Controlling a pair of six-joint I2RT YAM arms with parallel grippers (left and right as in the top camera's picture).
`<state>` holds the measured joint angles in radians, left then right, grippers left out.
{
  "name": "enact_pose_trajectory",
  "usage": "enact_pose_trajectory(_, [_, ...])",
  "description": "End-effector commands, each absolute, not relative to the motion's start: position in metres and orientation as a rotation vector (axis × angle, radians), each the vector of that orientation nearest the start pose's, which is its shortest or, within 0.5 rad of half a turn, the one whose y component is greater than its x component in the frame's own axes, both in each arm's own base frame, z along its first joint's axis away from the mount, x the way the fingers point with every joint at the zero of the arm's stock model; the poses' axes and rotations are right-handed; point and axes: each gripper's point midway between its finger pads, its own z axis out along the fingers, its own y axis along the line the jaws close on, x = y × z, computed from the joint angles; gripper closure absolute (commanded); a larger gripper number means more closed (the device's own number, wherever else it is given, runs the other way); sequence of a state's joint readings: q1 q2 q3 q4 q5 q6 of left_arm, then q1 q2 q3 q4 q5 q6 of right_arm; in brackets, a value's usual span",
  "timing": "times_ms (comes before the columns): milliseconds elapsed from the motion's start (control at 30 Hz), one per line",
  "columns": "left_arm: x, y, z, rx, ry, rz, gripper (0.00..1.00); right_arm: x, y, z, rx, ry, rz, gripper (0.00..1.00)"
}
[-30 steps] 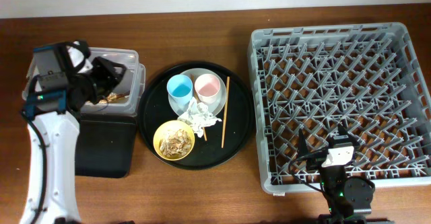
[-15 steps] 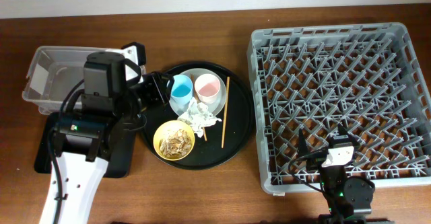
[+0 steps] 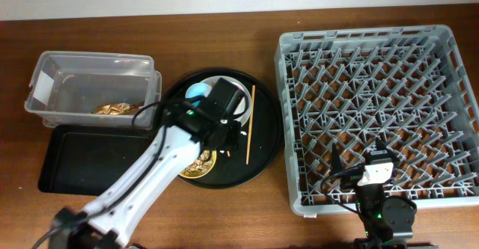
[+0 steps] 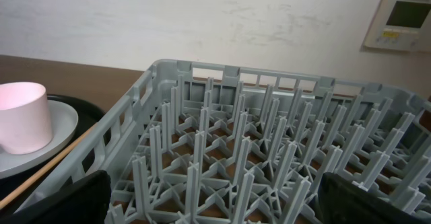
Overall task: Sort waste into correct bins and load items into the dishwasher rack
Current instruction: 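Reach the left gripper back to the white tissue on the plate, then grasp the crumpled white tissue with the left gripper, then drop the tissue into the clear plastic bin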
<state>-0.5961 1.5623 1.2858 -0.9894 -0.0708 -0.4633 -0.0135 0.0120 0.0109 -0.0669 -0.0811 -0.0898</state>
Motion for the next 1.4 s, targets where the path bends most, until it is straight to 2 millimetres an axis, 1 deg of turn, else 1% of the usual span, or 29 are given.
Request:
enact_pose_trajectory(0, [0.311,-0.179,0.098,0.187,2.840,0.025,0.33,0.246,0.012,0.157,-0.137,1.637,-0.010,0.02])
enact_pose_trajectory(100, [0.323,-0.179,0.083,0.178,2.823,0.081,0.33,0.246,0.012,0.157,-0.137,1.637,-0.010,0.02])
enact_pose_trajectory(167, [0.330,-0.183,0.073,0.178,2.820,0.079,0.33,0.246,0.012,0.157,-0.137,1.637,-0.010,0.02])
enact_pose_trajectory(300, [0.335,-0.187,0.051,0.182,2.841,0.098,0.35,0.246,0.012,0.157,-0.137,1.637,-0.010,0.02])
enact_pose_trajectory(367, [0.335,-0.187,0.042,0.186,2.855,0.111,0.42,0.246,0.012,0.157,-0.137,1.637,-0.010,0.02])
enact_pose_trajectory(433, [0.336,-0.188,0.039,0.186,2.857,0.113,0.62,0.246,0.012,0.157,-0.137,1.637,-0.010,0.01])
enact_pose_trajectory(467, [0.336,-0.188,0.039,0.186,2.857,0.113,0.66,0.246,0.012,0.157,-0.137,1.637,-0.010,0.02])
enact_pose_trajectory(500, [0.336,-0.188,0.039,0.186,2.857,0.113,0.82,0.246,0.012,0.157,-0.137,1.637,-0.010,0.02])
enact_pose_trajectory(533, [0.336,-0.188,0.039,0.186,2.857,0.113,0.91,0.246,0.012,0.157,-0.137,1.637,-0.010,0.01])
enact_pose_trajectory(567, [0.337,-0.188,0.041,0.186,2.853,0.110,1.00,0.246,0.012,0.157,-0.137,1.637,-0.010,0.02])
enact_pose_trajectory(633, [0.342,-0.192,0.053,0.185,2.828,0.088,1.00,0.246,0.012,0.157,-0.137,1.637,-0.010,0.02])
enact_pose_trajectory(700, [0.349,-0.194,0.083,0.167,2.769,0.053,1.00,0.246,0.012,0.157,-0.137,1.637,-0.010,0.02])
enact_pose_trajectory(733, [0.351,-0.192,0.094,0.158,2.748,0.050,1.00,0.246,0.012,0.157,-0.137,1.637,-0.010,0.02])
enact_pose_trajectory(767, [0.355,-0.186,0.123,0.132,2.699,0.052,1.00,0.246,0.012,0.157,-0.137,1.637,-0.010,0.02])
enact_pose_trajectory(833, [0.359,-0.167,0.166,0.068,2.626,0.075,1.00,0.246,0.012,0.157,-0.137,1.637,-0.010,0.02])
enact_pose_trajectory(867, [0.361,-0.152,0.186,0.023,2.588,0.095,1.00,0.246,0.012,0.157,-0.137,1.637,-0.010,0.02])
enact_pose_trajectory(933, [0.363,-0.124,0.212,-0.066,2.529,0.118,1.00,0.246,0.012,0.157,-0.137,1.637,-0.010,0.02])
enact_pose_trajectory(967, [0.365,-0.099,0.228,-0.152,2.487,0.124,1.00,0.246,0.012,0.157,-0.137,1.637,-0.010,0.02])
enact_pose_trajectory(1000, [0.367,-0.081,0.237,-0.216,2.460,0.128,1.00,0.246,0.012,0.157,-0.137,1.637,-0.010,0.02])
enact_pose_trajectory(1033, [0.370,-0.055,0.247,-0.305,2.423,0.137,1.00,0.246,0.012,0.157,-0.137,1.637,-0.010,0.02])
enact_pose_trajectory(1067, [0.374,-0.032,0.253,-0.383,2.393,0.153,1.00,0.246,0.012,0.157,-0.137,1.637,-0.010,0.02])
enact_pose_trajectory(1100, [0.378,-0.010,0.255,-0.458,2.368,0.173,1.00,0.246,0.012,0.157,-0.137,1.637,-0.010,0.01])
enact_pose_trajectory(1167, [0.385,0.026,0.253,-0.573,2.335,0.211,1.00,0.246,0.012,0.157,-0.137,1.637,-0.010,0.02])
enact_pose_trajectory(1200, [0.390,0.045,0.248,-0.642,2.321,0.232,1.00,0.246,0.012,0.157,-0.137,1.637,-0.010,0.02])
enact_pose_trajectory(1233, [0.396,0.057,0.241,-0.681,2.317,0.247,1.00,0.246,0.012,0.157,-0.137,1.637,-0.010,0.02])
enact_pose_trajectory(1267, [0.400,0.063,0.234,-0.701,2.322,0.259,1.00,0.246,0.012,0.157,-0.137,1.637,-0.010,0.02])
enact_pose_trajectory(1333, [0.416,0.074,0.208,-0.731,2.352,0.286,1.00,0.246,0.012,0.157,-0.137,1.637,-0.010,0.02])
enact_pose_trajectory(1367, [0.425,0.078,0.191,-0.738,2.372,0.301,1.00,0.246,0.012,0.157,-0.137,1.637,-0.010,0.01])
